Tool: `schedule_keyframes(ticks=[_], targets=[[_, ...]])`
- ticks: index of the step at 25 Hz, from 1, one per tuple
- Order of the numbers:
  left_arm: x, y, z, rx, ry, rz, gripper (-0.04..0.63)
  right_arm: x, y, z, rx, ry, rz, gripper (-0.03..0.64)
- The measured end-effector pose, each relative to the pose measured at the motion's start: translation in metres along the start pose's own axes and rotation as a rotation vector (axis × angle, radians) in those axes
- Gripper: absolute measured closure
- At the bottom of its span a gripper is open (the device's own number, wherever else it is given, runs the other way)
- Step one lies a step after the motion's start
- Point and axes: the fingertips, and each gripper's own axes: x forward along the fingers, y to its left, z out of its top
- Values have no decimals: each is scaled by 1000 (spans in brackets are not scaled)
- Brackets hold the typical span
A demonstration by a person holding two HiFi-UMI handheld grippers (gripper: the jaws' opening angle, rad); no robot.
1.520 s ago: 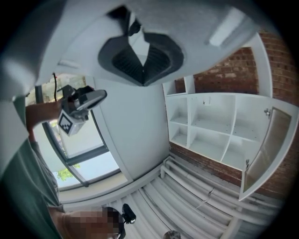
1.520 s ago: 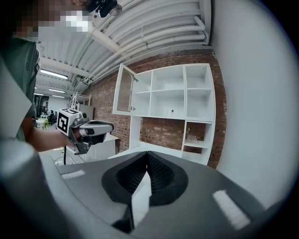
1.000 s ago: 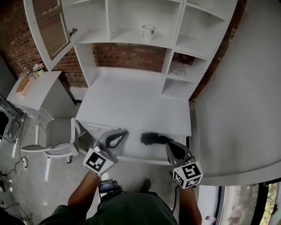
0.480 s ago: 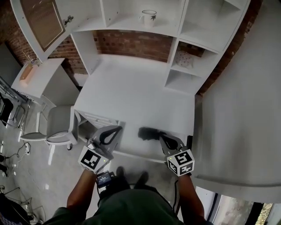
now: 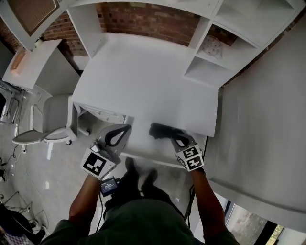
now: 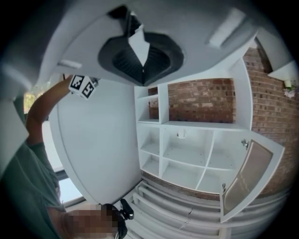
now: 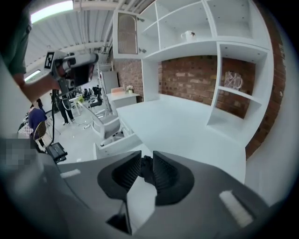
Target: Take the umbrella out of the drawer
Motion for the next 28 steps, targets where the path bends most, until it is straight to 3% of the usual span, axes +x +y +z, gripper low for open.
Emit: schedule_keyframes(ticks=[8,14,20,28], targets=[[9,19,-54,-67,50,-3,595,81,-24,-82,-88,251,-13,436],[10,24,-89,-115,92,6,595,120,-31,-135,-231,395,-28,370],[15,33,-116,-133,111,10,595,160,-44,-161,-362,486,-72,300],[18,39,-136,-160,118,15,595,187,-51,-184,-394,556,-75,278]])
